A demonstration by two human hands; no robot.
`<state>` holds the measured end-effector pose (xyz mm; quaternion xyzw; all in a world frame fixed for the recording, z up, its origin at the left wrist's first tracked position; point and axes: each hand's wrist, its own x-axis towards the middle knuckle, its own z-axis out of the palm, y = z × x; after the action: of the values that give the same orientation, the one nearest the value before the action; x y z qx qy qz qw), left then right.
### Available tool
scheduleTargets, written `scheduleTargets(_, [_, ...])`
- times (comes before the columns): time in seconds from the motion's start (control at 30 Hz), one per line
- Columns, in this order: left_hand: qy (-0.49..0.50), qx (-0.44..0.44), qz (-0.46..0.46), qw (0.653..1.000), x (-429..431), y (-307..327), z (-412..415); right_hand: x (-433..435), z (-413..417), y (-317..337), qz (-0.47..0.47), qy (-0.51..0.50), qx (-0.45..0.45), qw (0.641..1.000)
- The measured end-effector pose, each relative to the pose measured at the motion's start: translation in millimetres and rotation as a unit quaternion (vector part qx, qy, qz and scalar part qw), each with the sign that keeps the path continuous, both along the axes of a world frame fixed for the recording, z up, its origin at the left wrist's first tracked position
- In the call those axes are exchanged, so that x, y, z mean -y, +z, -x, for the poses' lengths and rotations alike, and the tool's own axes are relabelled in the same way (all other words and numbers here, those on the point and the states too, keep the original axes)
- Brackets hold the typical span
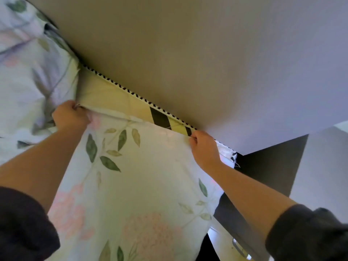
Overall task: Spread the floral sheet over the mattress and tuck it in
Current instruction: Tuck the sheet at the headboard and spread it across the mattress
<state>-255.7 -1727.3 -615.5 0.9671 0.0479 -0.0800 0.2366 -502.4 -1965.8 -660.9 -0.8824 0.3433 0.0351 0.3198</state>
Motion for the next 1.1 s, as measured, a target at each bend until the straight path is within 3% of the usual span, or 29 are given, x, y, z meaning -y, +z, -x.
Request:
scheduleTargets(0.13, [0.004, 0.075, 0.107, 0.991, 39.4, 26.4, -38.7, -1.5, -22.9, -0.7, -0.029, -0.074, 0.092, 0.993])
scheduleTargets(0.2, [-0.013, 0.068, 0.082, 0.994, 50.9, 17.8, -50.9, -1.9, -24.9, -6.6, -0.027, -0.079, 0.119, 0.989])
scheduleTargets(0.27, [-0.051, 0.001, 0.011, 0.999, 56.4, 0.7, -51.4, -1.1, -20.9, -14.7, -0.026, -0.063, 0.122, 0.99])
scheduleTargets(0.37, [-0.135, -0.125, -0.08, 0.98, 55.1, -18.0, -36.4, 0.4, -17.6, -21.2, -0.002, -0.022, 0.081, 0.996])
scheduleTargets(0.5, [-0.236, -0.123, -0.165, 0.95, 50.2, -27.9, -13.2, 4.9, -15.3, -13.8, 0.004, -0.005, -0.006, 1.0])
scheduleTargets(0.73, [-0.315, -0.073, -0.119, 0.939, 77.6, -32.3, 16.1, 30.4, 26.2, -2.8, 0.08, 0.04, -0.153, 0.984])
scheduleTargets(0.93, [-0.459, -0.075, -0.101, 0.88, 113.3, -45.7, 60.4, 35.8, 45.6, 2.9, 0.098, 0.035, -0.17, 0.98])
scheduleTargets(1.1, [-0.439, -0.073, -0.092, 0.891, 131.5, -48.5, 74.1, 42.3, 74.6, 3.6, 0.046, -0.033, -0.169, 0.984])
